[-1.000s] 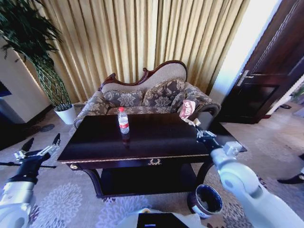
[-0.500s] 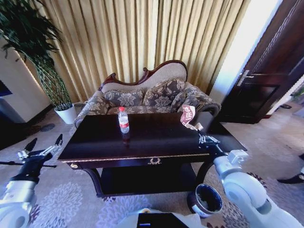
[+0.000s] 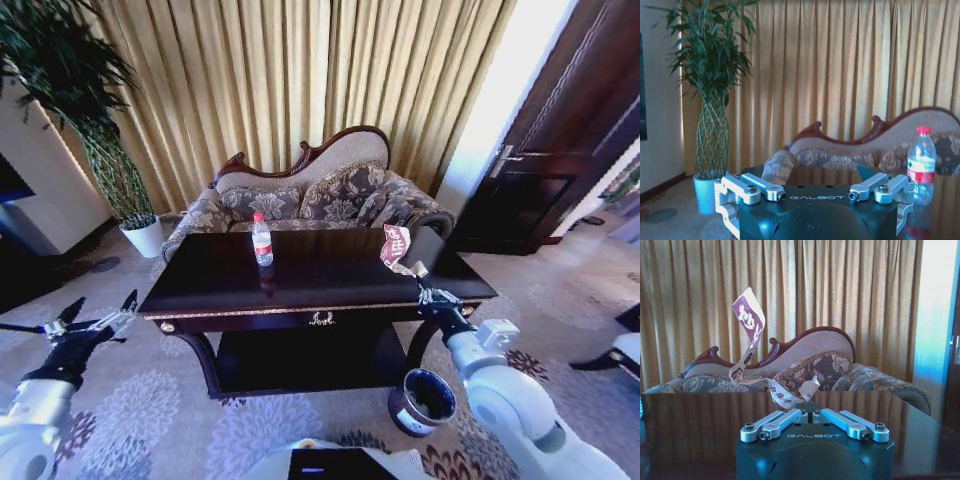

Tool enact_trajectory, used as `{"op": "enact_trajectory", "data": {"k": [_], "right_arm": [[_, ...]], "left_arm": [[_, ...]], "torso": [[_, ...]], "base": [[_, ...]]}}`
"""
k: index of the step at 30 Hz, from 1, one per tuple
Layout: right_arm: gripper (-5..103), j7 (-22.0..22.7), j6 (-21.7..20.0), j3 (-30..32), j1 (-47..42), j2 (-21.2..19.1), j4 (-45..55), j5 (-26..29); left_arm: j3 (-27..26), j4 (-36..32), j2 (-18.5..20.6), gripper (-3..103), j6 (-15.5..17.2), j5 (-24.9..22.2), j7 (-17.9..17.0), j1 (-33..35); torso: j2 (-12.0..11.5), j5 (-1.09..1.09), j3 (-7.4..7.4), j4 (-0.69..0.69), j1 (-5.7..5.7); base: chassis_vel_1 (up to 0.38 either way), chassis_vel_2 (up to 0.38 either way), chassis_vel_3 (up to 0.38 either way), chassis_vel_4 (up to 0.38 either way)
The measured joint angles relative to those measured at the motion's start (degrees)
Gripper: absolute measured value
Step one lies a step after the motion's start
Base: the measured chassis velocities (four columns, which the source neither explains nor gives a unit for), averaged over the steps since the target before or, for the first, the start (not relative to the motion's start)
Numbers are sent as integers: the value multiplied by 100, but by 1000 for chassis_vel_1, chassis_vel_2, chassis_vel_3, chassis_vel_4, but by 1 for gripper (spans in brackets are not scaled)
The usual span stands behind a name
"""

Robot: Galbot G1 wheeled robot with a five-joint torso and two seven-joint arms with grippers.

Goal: Move to the front of the table and place the trash on the table into the trash bin.

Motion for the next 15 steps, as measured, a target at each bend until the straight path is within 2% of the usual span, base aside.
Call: {"op": "enact_trajectory", "data": {"k": [10,15], "right_arm": [[0,-8,36,-126,-12,142,-117,-174],[0,-10,149,-197,-13,164,-325,-361]], "left_arm": [[-16,35,162,100,98,247,0,-38],[-2,83,173,100,13,246,4,-28]], "torso": [[-1,-1,0,0,2],[-1,-1,0,0,1]], "base": [[125,-117,-118,124],[157,-162,-165,175]]}}
